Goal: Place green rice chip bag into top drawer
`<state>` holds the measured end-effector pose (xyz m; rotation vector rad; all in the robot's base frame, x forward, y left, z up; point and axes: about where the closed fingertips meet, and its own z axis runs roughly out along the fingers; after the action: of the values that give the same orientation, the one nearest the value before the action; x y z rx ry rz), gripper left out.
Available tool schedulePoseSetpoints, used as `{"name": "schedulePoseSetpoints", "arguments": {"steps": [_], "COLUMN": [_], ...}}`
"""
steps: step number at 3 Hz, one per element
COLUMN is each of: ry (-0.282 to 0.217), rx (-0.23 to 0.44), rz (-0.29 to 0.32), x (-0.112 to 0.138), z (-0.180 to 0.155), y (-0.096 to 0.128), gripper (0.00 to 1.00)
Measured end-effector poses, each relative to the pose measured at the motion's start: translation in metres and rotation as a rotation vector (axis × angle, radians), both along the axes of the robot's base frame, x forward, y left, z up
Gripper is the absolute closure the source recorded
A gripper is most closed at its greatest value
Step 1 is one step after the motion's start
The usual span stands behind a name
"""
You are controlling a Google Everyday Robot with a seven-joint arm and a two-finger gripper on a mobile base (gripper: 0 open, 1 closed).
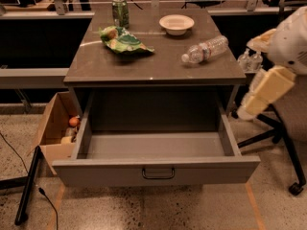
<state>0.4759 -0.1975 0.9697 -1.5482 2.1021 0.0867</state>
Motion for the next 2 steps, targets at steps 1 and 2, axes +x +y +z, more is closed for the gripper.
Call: {"name": "schedulePoseSetpoints", "arguments": {"steps": [1,2], "ry": [-0.092,-0.141], "rx": [0.230,0.386], "rz": [0.043,0.057], "x": [0.068,0.131], "z": [-0.012,-0.030], "y": [0.039,0.080], "gripper": [0.00,0.00]}}
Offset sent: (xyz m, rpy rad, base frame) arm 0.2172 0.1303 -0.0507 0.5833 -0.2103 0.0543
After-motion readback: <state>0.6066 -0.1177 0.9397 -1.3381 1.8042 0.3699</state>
